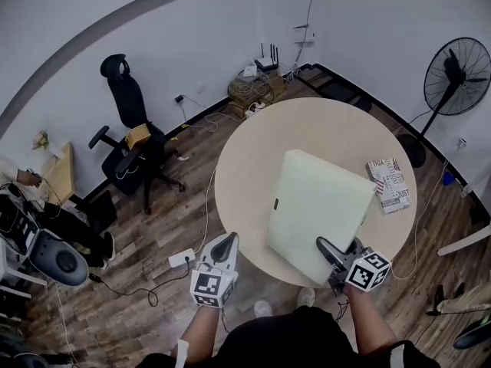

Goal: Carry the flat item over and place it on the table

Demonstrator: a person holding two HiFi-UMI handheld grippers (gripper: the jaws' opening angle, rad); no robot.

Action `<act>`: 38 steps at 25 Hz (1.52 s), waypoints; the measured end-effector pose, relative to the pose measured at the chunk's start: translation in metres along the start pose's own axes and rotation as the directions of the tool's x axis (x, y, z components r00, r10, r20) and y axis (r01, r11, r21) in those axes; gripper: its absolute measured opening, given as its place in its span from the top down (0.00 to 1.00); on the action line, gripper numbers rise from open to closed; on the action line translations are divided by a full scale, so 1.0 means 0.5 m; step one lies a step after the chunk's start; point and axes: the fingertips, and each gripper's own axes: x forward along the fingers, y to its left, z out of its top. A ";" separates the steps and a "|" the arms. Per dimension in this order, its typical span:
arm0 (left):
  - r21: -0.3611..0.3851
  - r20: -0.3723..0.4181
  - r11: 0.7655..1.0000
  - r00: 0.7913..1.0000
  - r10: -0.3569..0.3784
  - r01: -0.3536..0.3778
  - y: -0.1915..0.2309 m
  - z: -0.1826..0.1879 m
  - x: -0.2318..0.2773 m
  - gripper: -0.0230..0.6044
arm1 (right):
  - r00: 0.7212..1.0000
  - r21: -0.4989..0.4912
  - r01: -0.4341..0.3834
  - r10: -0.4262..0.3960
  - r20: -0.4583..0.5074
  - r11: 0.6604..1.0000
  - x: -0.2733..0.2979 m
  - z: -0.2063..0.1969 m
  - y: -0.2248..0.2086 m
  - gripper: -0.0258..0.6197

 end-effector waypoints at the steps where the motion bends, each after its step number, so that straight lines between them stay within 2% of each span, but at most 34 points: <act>1: 0.000 -0.003 1.000 1.000 0.004 -0.004 -0.001 0.000 0.004 0.95 | 1.000 0.040 -0.017 0.018 -0.017 0.999 0.002 -0.008 -0.011 0.51; 4: -0.012 -0.014 1.000 1.000 0.020 -0.020 -0.008 -0.005 0.016 0.95 | 0.995 0.152 -0.065 0.075 -0.062 0.986 0.012 -0.040 -0.043 0.51; 8: -0.035 -0.041 0.999 0.999 0.035 -0.036 -0.029 -0.022 0.024 0.95 | 0.988 0.304 -0.076 0.112 -0.106 0.950 0.019 -0.093 -0.088 0.51; 13: -0.050 -0.062 0.998 0.997 0.040 -0.043 -0.054 -0.040 0.029 0.95 | 0.966 0.527 -0.114 0.219 -0.140 0.842 0.028 -0.152 -0.128 0.51; 14: -0.053 -0.067 0.997 0.997 0.045 -0.049 -0.057 -0.044 0.028 0.95 | 0.962 0.552 -0.112 0.230 -0.149 0.826 0.030 -0.164 -0.137 0.51; 17: -0.065 -0.082 0.996 0.995 0.056 -0.062 -0.064 -0.057 0.023 0.95 | 0.958 0.608 0.002 0.173 -0.229 0.794 0.022 -0.215 -0.184 0.51; 18: -0.069 -0.087 0.995 0.994 0.061 -0.067 -0.064 -0.062 0.021 0.95 | 0.956 0.626 0.002 0.181 -0.229 0.779 0.026 -0.223 -0.190 0.51; 25: -0.080 -0.121 0.993 0.989 0.081 -0.091 -0.056 -0.087 0.007 0.95 | 0.945 0.678 0.027 0.203 -0.257 0.734 0.056 -0.265 -0.220 0.51; 27: -0.082 -0.126 0.992 0.989 0.082 -0.092 -0.055 -0.092 0.005 0.95 | 0.939 0.681 0.038 0.207 -0.275 0.731 0.062 -0.277 -0.222 0.50; 33: -0.089 -0.131 0.993 0.989 0.062 -0.075 -0.055 -0.098 0.011 0.95 | 0.930 0.690 0.121 0.162 -0.331 0.714 0.073 -0.296 -0.240 0.46; 35: -0.094 -0.129 0.993 0.990 0.052 -0.064 -0.057 -0.101 0.016 0.95 | 0.921 0.677 0.145 0.151 -0.358 0.721 0.079 -0.302 -0.243 0.44; 38: -0.101 -0.122 0.994 0.992 0.036 -0.048 -0.065 -0.103 0.024 0.95 | 0.894 0.622 0.251 0.069 -0.443 0.742 0.075 -0.321 -0.262 0.39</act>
